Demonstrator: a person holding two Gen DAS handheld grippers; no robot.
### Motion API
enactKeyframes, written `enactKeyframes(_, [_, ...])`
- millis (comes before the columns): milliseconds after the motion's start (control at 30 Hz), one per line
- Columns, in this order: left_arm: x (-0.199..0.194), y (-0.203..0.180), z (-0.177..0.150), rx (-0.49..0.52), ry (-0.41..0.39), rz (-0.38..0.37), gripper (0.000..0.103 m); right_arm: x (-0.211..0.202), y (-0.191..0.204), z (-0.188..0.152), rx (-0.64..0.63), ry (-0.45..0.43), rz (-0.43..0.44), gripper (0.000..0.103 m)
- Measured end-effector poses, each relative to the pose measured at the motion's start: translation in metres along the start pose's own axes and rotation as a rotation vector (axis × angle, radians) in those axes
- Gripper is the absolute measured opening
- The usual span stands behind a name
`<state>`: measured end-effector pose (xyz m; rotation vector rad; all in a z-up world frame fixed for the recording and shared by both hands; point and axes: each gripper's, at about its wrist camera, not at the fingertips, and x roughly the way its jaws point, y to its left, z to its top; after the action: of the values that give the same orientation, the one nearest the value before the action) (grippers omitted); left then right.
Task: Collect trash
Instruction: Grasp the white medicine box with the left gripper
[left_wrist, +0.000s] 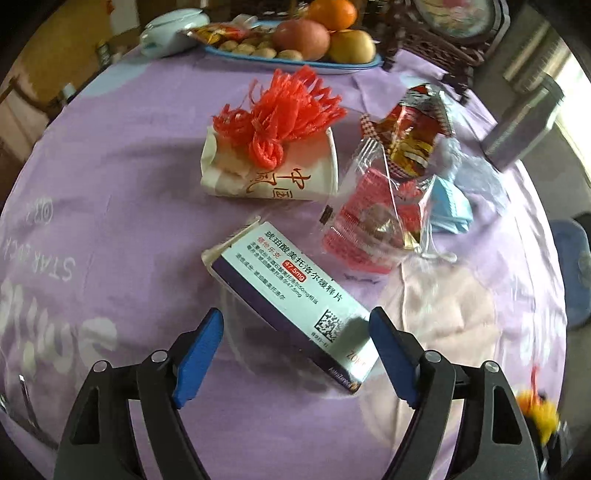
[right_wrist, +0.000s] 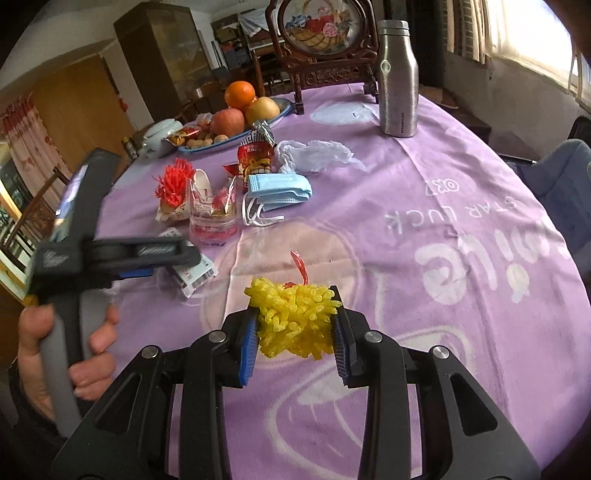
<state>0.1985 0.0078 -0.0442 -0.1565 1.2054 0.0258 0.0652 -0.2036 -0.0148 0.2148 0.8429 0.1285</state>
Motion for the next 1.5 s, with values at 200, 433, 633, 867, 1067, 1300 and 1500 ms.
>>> enactKeyframes(200, [0.002,-0.016,0.001,-0.030,0.042,-0.002,0.080,-0.009,-0.015,-0.007,0.012,-0.009,0.024,0.035])
enactKeyframes(433, [0.011,-0.020,-0.001,-0.046,0.045,0.060,0.079,-0.017,-0.025,-0.013,0.029,-0.018,0.035,0.035])
enactKeyframes(633, [0.005,-0.007,-0.013,-0.009,0.048,0.081,0.075,-0.024,-0.028,-0.014,0.036,-0.032,0.035,0.035])
enactKeyframes(867, [-0.004,0.024,-0.027,0.011,0.052,0.083,0.074,-0.026,-0.022,-0.015,0.031,-0.034,0.043,0.035])
enactKeyframes(1067, [-0.015,0.048,-0.031,0.033,0.010,0.044,0.075,-0.022,-0.013,-0.014,0.029,-0.029,0.054,0.036])
enactKeyframes(1300, [-0.013,0.054,-0.031,0.093,-0.003,0.009,0.077,-0.016,-0.010,-0.016,0.025,-0.018,0.070,0.036])
enactKeyframes(1500, [-0.001,0.029,-0.021,0.140,-0.004,0.047,0.078,-0.015,-0.011,-0.017,0.021,-0.012,0.080,0.036])
